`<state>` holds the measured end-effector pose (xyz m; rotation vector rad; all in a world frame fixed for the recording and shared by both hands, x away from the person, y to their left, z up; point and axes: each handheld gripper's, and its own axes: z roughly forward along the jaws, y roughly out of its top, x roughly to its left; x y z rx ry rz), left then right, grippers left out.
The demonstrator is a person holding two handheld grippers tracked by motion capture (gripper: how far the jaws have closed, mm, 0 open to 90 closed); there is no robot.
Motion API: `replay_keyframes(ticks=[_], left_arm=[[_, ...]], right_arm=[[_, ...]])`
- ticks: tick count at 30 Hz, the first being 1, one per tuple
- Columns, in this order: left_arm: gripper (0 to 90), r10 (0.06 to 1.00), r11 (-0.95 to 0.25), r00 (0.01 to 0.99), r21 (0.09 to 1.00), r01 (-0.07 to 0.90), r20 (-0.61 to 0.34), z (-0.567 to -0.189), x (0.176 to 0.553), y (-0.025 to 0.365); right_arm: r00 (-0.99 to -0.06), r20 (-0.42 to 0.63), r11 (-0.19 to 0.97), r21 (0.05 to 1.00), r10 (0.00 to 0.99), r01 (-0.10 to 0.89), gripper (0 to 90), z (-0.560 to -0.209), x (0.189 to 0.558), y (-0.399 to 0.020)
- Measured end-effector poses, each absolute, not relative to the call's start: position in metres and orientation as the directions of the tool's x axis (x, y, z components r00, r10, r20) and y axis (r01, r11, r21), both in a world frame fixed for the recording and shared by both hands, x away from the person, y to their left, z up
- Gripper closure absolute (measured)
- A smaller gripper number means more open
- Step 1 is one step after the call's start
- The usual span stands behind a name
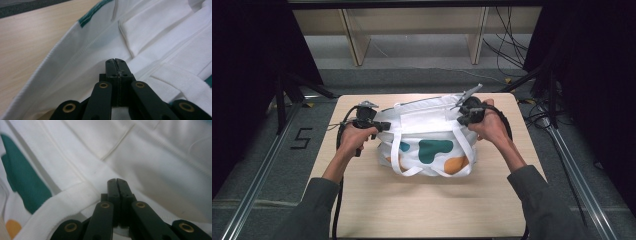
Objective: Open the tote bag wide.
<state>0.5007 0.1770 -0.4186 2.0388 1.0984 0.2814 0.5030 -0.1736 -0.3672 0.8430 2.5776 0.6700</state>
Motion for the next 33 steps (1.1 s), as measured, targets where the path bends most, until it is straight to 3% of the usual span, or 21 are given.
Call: replay_keyframes(ticks=[2,9,12,14,15,19,25,31,33], left_arm=[[89.4,0.773,-0.346,0.615,0.709,0.614,-0.155,-0.430,0.498,0.177],[89.6,0.759,-0.306,0.616,0.720,0.622,-0.209,-0.446,0.487,0.182],[89.6,0.758,-0.325,0.623,0.716,0.618,-0.194,-0.445,0.486,0.183],[89.6,0.761,-0.325,0.620,0.714,0.620,-0.191,-0.445,0.486,0.182],[89.6,0.765,-0.334,0.618,0.708,0.622,-0.181,-0.444,0.486,0.182],[89.6,0.759,-0.337,0.626,0.713,0.615,-0.181,-0.443,0.486,0.179],[89.1,0.743,-0.341,0.646,0.730,0.592,-0.177,-0.425,0.493,0.164],[89.0,0.733,-0.387,0.664,0.714,0.584,-0.146,-0.420,0.509,0.135],[89.3,0.744,-0.377,0.648,0.699,0.608,-0.162,-0.425,0.514,0.132]], right_arm=[[-0.780,-0.153,0.727,0.505,0.606,0.466,90.0,-0.384,0.498,-0.176],[-0.787,-0.087,0.693,0.538,0.611,0.479,90.0,-0.422,0.480,-0.187],[-0.784,-0.118,0.699,0.545,0.610,0.462,90.0,-0.410,0.479,-0.188],[-0.771,-0.118,0.676,0.576,0.626,0.460,90.0,-0.404,0.479,-0.186],[-0.760,-0.125,0.626,0.659,0.638,0.417,90.0,-0.388,0.482,-0.180],[-0.751,-0.138,0.607,0.688,0.646,0.396,90.0,-0.377,0.495,-0.164],[-0.768,-0.110,0.663,0.592,0.631,0.459,90.0,-0.397,0.528,-0.139],[-0.839,-0.016,0.711,0.539,0.544,0.451,90.0,-0.400,0.506,-0.149],[-0.875,0.061,0.739,0.510,0.479,0.440,90.0,-0.404,0.484,-0.158]])
